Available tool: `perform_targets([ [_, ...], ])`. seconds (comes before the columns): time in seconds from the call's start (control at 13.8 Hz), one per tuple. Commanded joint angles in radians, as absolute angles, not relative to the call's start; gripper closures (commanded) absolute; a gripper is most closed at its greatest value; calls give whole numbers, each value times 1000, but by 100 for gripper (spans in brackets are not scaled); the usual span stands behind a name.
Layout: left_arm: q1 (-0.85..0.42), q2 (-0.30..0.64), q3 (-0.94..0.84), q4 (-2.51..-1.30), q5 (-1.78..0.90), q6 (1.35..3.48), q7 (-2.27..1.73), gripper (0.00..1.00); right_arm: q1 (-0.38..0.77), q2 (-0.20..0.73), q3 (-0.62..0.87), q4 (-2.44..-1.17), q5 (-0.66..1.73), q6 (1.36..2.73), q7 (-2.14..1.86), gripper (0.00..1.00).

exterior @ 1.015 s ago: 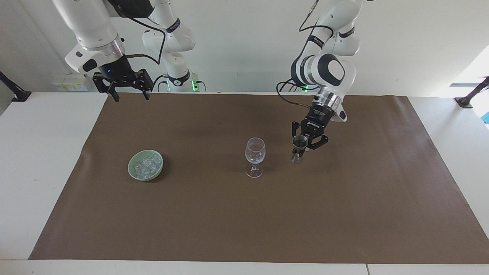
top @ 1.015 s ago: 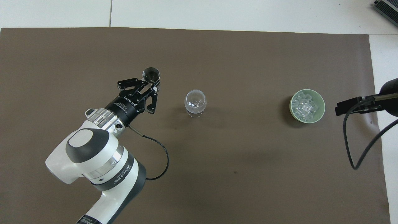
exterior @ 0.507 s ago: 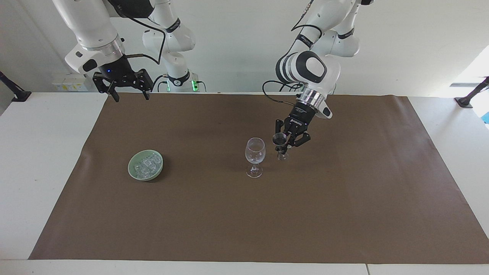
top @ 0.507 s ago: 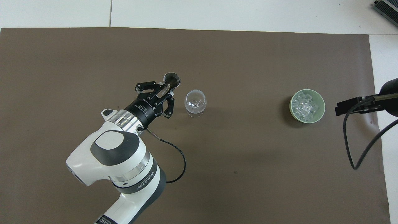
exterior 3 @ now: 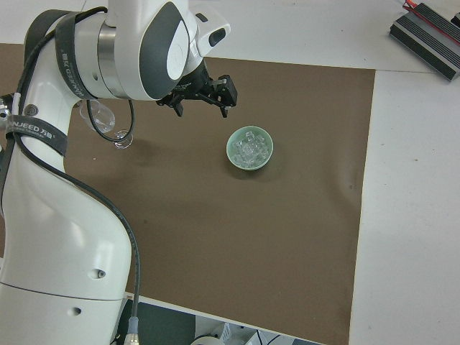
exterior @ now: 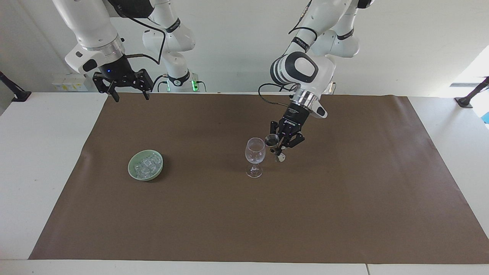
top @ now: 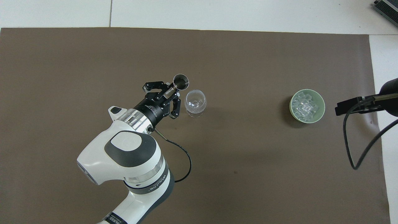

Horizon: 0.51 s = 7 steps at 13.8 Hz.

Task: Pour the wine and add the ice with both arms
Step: 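Carry the jigger with the left gripper over the clear wine glass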

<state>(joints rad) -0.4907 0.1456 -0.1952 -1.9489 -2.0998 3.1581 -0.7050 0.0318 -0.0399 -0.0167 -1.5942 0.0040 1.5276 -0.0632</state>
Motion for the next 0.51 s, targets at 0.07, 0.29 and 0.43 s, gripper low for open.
perform_targets([
  [0.07, -526, 160, -183, -1933, -2043, 3195, -707, 100, 20, -55, -8, -1605, -3, 1517, -89, 0],
  [0.29, -535, 160, -183, -1939, -2002, 3195, -703, 100, 20, -55, -8, -1605, -3, 1517, -89, 0],
  [0.43, -540, 160, -184, -1948, -1958, 3194, -693, 100, 20, -55, -8, -1605, -3, 1517, -89, 0],
])
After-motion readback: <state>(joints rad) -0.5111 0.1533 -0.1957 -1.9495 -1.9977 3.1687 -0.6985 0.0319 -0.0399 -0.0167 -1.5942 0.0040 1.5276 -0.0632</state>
